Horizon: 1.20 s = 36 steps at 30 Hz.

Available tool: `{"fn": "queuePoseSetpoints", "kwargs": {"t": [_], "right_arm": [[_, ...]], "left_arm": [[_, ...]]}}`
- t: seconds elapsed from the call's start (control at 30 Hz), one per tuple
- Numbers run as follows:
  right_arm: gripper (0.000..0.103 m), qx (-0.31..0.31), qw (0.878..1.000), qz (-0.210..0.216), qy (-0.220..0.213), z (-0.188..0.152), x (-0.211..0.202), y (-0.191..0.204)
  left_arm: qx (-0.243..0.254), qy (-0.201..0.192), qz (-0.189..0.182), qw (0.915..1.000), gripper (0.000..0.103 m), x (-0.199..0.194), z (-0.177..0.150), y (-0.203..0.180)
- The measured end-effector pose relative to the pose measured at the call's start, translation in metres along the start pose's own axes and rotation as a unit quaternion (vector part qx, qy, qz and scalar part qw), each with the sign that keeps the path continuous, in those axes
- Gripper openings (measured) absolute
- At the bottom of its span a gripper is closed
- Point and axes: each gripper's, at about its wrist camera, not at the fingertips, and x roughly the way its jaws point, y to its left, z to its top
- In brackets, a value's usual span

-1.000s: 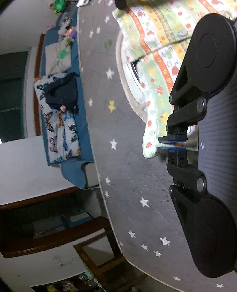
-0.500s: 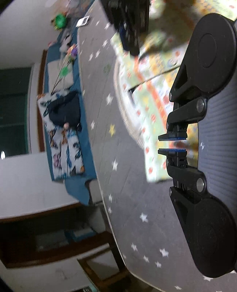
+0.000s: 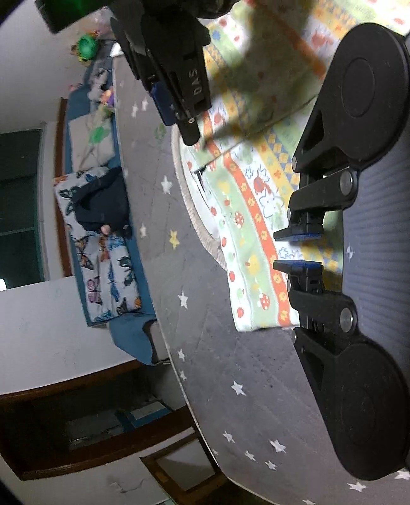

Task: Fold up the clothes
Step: 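Pull the garment edge with the left gripper to flatten it, then open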

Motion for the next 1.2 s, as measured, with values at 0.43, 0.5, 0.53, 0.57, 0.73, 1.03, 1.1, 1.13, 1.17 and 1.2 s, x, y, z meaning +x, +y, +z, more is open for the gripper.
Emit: {"fn": "queuePoseSetpoints", "kwargs": {"t": [0.43, 0.5, 0.53, 0.57, 0.73, 1.03, 1.1, 1.13, 1.17, 1.2], "right_arm": [[0.046, -0.073, 0.992, 0.099, 0.012, -0.085, -0.098, 0.046], [0.046, -0.077, 0.992, 0.098, 0.013, -0.101, -0.114, 0.048], [0.047, -0.074, 0.993, 0.096, 0.012, -0.107, -0.12, 0.047], [0.05, -0.072, 0.993, 0.092, 0.01, -0.115, -0.128, 0.045], [0.054, -0.041, 0.996, 0.076, -0.004, -0.147, -0.166, 0.029], [0.06, 0.056, 0.998, 0.038, -0.005, -0.189, -0.202, -0.021], [0.06, 0.085, 0.996, 0.034, -0.009, -0.196, -0.209, -0.033], [0.06, 0.094, 0.995, 0.025, -0.011, -0.199, -0.211, -0.038], [0.06, 0.101, 0.995, 0.012, -0.012, -0.202, -0.213, -0.043], [0.06, 0.109, 0.994, 0.0, -0.014, -0.206, -0.216, -0.048]], "left_arm": [[0.014, -0.006, 0.023, 0.9996, 0.019, -0.086, -0.077, 0.006], [0.009, -0.013, 0.037, 0.9992, 0.025, -0.102, -0.089, 0.01], [0.006, -0.017, 0.043, 0.9989, 0.025, -0.11, -0.096, 0.013], [0.006, -0.017, 0.051, 0.9985, 0.025, -0.116, -0.102, 0.014], [-0.027, -0.014, 0.088, 0.9956, 0.025, -0.146, -0.133, 0.036], [-0.142, 0.009, 0.196, 0.9704, 0.028, -0.171, -0.176, 0.109], [-0.14, 0.014, 0.23, 0.9629, 0.028, -0.171, -0.181, 0.12], [-0.146, 0.012, 0.229, 0.9624, 0.029, -0.173, -0.183, 0.125], [-0.152, 0.01, 0.227, 0.9621, 0.029, -0.174, -0.184, 0.131], [-0.15, 0.013, 0.229, 0.9616, 0.03, -0.173, -0.183, 0.133]]}}
